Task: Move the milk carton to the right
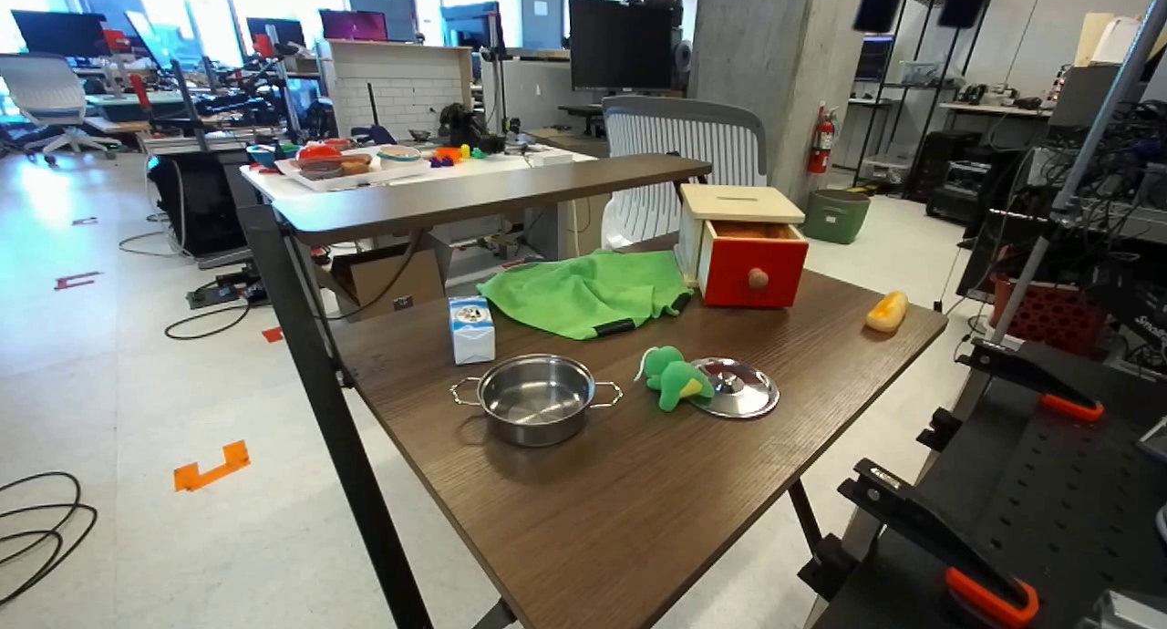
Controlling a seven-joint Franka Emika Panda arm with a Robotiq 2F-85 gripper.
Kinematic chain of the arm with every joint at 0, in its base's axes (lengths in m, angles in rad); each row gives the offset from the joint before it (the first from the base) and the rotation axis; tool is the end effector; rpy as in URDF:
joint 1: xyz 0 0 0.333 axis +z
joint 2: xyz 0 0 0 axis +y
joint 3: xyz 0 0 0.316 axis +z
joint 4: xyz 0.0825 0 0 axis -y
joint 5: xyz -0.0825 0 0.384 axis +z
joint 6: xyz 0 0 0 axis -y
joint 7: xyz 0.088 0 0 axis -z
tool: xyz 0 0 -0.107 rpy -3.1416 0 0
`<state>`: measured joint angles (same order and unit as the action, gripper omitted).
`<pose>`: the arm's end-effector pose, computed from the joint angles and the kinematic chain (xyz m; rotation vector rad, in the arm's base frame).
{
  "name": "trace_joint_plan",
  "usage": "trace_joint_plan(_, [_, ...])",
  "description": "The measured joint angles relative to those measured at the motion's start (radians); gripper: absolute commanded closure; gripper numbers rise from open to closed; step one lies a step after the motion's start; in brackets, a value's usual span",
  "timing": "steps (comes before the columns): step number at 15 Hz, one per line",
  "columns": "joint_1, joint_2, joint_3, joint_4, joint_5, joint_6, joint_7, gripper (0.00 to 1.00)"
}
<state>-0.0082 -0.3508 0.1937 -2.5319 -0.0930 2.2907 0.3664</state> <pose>0.4235 0.0773 0.4064 3.0212 -0.1985 0.2049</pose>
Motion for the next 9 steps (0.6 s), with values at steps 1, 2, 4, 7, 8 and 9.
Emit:
trace_joint_plan(1, [0.007,0.057,0.013,0.031,0.0,0.03,0.028,0.0])
trace_joint_plan(2, [0.016,0.114,0.023,0.065,0.0,0.054,0.052,0.0])
trace_joint_plan(4, [0.041,0.221,0.035,0.137,-0.001,0.092,0.095,0.0])
trace_joint_plan(7, [0.085,0.363,0.038,0.247,-0.006,0.119,0.159,0.0])
trace_joint_plan(8, [0.1,0.406,0.037,0.281,-0.013,0.125,0.185,0.0])
trace_joint_plan(9, [0.114,0.449,0.034,0.318,-0.02,0.125,0.216,0.0])
